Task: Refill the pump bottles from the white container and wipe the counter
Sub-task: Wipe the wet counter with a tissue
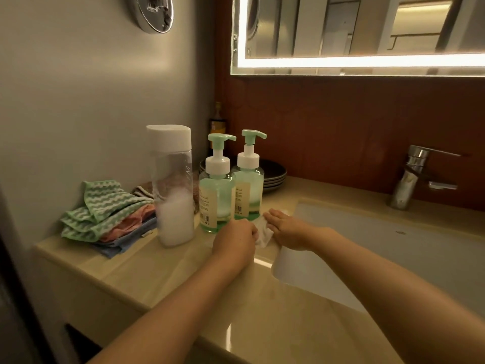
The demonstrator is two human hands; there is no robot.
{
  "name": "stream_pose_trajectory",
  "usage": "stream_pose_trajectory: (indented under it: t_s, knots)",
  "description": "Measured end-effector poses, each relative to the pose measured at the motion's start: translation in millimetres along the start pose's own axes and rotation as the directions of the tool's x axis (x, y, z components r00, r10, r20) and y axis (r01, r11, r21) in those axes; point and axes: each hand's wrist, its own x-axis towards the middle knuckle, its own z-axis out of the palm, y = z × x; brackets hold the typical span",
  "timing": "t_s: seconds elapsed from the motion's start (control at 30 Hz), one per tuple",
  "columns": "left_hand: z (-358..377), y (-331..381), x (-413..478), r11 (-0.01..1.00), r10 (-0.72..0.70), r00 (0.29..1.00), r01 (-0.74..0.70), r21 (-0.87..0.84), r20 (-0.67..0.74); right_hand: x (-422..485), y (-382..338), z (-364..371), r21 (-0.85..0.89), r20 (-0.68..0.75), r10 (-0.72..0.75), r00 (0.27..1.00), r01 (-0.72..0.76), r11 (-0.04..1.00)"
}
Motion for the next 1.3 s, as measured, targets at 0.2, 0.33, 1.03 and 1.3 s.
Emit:
stream_pose_trajectory:
  t_s: [0.2, 0.33, 1.03, 1.3]
  knots:
    - [2.4, 1.4, 14.9, 0.999, -0.01, 0.998, 0.012, -0.035, 0.068, 12.3, 5.3, -2.3, -0.004, -0.017, 0.019, 1.0, -0.019, 1.0]
    - [-4.2, -2.1, 15.0, 0.999, 0.026, 0.989, -0.021, -0.036, 0.148, 8.0, 1.7, -3.6, -0.018, -0.01, 0.007, 1.0, -0.007, 1.0]
    - [-79.7, -96.7, -113.8, 0.985, -0.092, 0.996, 0.088, -0.146, -0.018, -91.9, -134.4, 29.1, -0.052, 0.069, -0.108, 0.992, 0.111, 0.992]
    - [-85.1, -100.1, -133.3, 0.974, 0.015, 0.999, -0.006, -0.228, 0.039, -128.2, -150.1, 36.8, -0.044, 0.05, -0.04, 0.998, 0.043, 0.998]
